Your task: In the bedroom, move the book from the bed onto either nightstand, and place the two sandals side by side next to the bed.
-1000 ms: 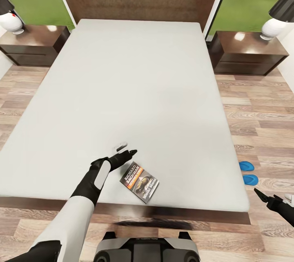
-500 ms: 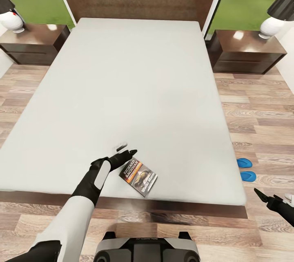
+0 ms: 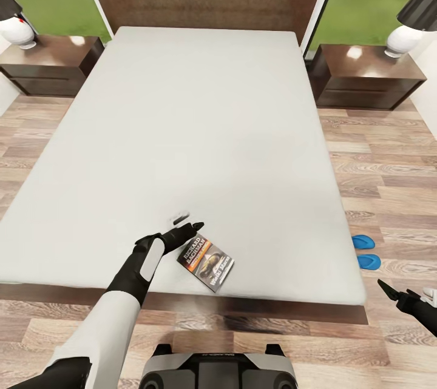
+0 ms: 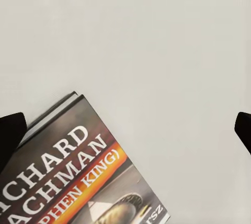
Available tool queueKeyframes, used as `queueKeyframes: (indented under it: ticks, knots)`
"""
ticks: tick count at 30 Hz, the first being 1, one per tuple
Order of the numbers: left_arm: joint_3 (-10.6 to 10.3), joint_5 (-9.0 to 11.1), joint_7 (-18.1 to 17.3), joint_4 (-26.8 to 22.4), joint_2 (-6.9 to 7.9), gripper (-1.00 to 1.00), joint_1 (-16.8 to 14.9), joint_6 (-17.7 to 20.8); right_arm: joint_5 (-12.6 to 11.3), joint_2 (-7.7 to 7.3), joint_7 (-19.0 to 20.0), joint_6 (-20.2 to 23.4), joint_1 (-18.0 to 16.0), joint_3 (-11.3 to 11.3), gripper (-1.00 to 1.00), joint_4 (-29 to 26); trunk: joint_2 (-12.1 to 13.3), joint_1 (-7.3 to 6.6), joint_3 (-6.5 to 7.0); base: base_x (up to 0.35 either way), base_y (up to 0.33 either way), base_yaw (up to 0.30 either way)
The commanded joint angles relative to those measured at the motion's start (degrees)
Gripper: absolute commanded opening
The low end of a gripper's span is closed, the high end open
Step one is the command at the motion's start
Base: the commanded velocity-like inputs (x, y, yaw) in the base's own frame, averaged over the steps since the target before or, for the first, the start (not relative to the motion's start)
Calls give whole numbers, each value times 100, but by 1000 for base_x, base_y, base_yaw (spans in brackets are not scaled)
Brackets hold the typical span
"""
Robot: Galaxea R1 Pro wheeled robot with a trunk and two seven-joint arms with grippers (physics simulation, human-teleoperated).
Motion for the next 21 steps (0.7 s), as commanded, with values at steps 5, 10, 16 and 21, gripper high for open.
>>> queueKeyframes:
  ticks: [5,10,16,21]
  knots:
    - [34,12,-21,-11,-8,100,-2,38,-35,-1,30,-2,-4,-2,100,9,-4,1,-3,0,0,0]
    - [40,4,-31,-17,-4,100,4,-187,-35,-1,30,-2,-4,-2,100,9,-4,1,-3,0,0,0]
    - [33,-1,-34,-19,0,100,14,-566,-36,-1,31,-2,-4,0,100,9,-4,1,-3,0,0,0]
    - [39,-4,-34,-20,7,100,15,-615,-36,-1,25,-2,-4,3,100,17,-4,1,-3,0,0,0]
